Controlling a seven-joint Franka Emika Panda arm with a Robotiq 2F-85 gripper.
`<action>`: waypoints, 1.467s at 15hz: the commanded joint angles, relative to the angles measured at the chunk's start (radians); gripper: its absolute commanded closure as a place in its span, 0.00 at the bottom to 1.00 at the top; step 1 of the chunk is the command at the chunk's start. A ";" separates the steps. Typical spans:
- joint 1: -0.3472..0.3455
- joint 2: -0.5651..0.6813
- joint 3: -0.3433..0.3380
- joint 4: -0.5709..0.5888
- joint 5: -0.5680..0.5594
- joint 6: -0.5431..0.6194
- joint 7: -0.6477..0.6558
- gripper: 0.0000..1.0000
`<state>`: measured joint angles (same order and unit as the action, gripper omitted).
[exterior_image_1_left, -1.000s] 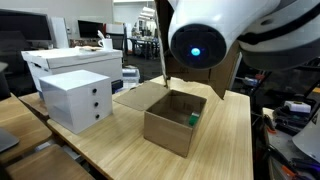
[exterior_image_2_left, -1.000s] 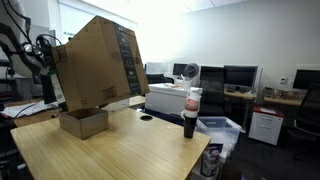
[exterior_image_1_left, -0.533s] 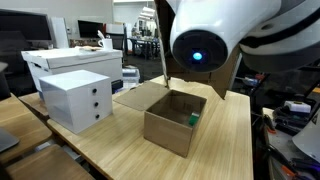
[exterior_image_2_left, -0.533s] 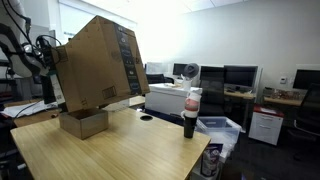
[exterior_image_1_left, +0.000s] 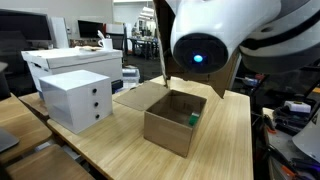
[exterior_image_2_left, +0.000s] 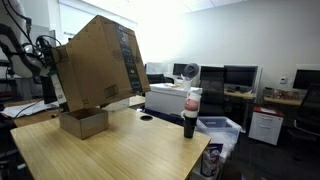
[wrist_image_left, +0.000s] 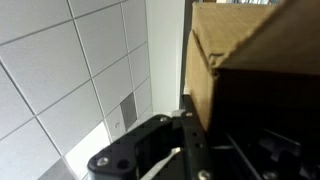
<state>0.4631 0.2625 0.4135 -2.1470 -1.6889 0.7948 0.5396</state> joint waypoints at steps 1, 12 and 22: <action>0.009 -0.014 -0.008 -0.028 -0.073 -0.053 -0.065 0.94; 0.006 -0.019 0.005 -0.017 -0.047 -0.031 -0.058 0.94; 0.006 -0.009 -0.011 -0.033 -0.080 -0.072 -0.094 0.94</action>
<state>0.4631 0.2633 0.4114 -2.1627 -1.7239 0.7858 0.5142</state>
